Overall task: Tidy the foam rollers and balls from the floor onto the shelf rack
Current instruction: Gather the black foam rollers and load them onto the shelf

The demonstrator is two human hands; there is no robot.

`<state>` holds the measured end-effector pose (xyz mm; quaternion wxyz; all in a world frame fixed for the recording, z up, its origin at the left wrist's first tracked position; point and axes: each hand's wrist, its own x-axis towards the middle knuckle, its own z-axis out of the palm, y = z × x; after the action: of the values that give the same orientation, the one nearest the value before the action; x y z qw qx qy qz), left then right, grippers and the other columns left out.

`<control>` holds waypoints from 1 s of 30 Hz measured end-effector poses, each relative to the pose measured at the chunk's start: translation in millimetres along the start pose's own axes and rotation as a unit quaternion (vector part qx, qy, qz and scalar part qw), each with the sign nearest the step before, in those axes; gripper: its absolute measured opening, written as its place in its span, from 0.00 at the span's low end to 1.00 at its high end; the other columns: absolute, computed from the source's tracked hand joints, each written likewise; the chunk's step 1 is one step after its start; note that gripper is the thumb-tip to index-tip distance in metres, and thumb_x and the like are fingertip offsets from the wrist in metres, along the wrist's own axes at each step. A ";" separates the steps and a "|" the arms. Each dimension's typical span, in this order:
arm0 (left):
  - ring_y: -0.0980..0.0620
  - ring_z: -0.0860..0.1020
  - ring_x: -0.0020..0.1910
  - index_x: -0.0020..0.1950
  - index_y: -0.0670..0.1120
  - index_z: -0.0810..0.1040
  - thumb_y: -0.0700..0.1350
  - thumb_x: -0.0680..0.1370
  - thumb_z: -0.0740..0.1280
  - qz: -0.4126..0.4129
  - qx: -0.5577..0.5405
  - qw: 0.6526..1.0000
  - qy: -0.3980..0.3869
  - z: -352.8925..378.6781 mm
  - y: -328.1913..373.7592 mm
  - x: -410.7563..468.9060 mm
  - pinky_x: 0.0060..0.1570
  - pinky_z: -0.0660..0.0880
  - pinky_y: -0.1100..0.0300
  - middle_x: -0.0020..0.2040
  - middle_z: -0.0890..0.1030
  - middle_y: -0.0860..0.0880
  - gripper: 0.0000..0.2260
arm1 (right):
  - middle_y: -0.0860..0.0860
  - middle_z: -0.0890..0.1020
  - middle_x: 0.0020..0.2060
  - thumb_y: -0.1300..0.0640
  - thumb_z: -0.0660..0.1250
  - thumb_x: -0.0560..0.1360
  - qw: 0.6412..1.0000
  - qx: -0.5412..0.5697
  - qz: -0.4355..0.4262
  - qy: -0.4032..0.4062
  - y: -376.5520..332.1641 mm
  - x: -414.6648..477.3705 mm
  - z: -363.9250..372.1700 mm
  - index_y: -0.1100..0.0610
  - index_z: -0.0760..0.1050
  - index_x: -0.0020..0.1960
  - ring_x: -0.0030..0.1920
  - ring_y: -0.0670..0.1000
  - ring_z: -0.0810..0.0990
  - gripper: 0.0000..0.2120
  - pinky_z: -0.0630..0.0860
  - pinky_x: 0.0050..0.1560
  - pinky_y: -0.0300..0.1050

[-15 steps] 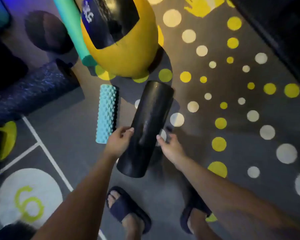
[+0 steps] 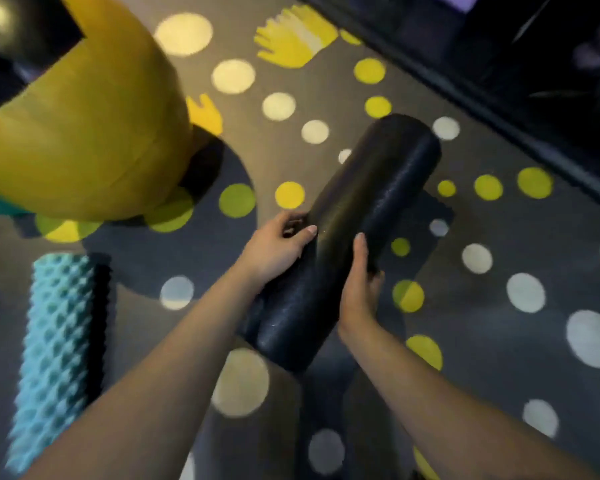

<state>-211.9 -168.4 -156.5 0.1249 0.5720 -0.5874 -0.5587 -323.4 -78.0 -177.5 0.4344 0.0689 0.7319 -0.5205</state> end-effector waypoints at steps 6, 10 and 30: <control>0.48 0.71 0.75 0.79 0.53 0.66 0.59 0.81 0.63 0.171 0.159 0.967 -0.099 96.5 95.6 78.1 0.74 0.65 0.54 0.76 0.73 0.49 0.28 | 0.53 0.80 0.59 0.23 0.63 0.68 0.986 0.019 -0.108 0.129 -83.3 96.6 -45.5 0.58 0.70 0.69 0.58 0.58 0.80 0.45 0.75 0.66 0.56; 0.47 0.70 0.75 0.78 0.50 0.69 0.51 0.83 0.63 0.223 0.189 0.949 -0.119 116.8 87.1 38.6 0.71 0.64 0.58 0.76 0.73 0.48 0.22 | 0.66 0.75 0.68 0.30 0.54 0.79 0.962 -0.146 -0.109 0.203 -80.6 93.5 -84.1 0.66 0.66 0.74 0.67 0.67 0.75 0.42 0.70 0.70 0.60; 0.37 0.77 0.61 0.66 0.47 0.77 0.52 0.83 0.62 0.045 0.018 0.956 0.289 19.4 -15.7 -30.4 0.55 0.74 0.47 0.60 0.81 0.41 0.15 | 0.53 0.73 0.66 0.60 0.62 0.77 0.582 -0.648 -0.491 0.004 -79.0 22.1 -8.1 0.54 0.74 0.66 0.68 0.57 0.69 0.18 0.70 0.66 0.51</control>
<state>-209.2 -129.4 -160.8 0.3040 0.6844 -0.5615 -0.3521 -385.2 -114.5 -136.9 0.0396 -0.5985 0.7990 -0.0416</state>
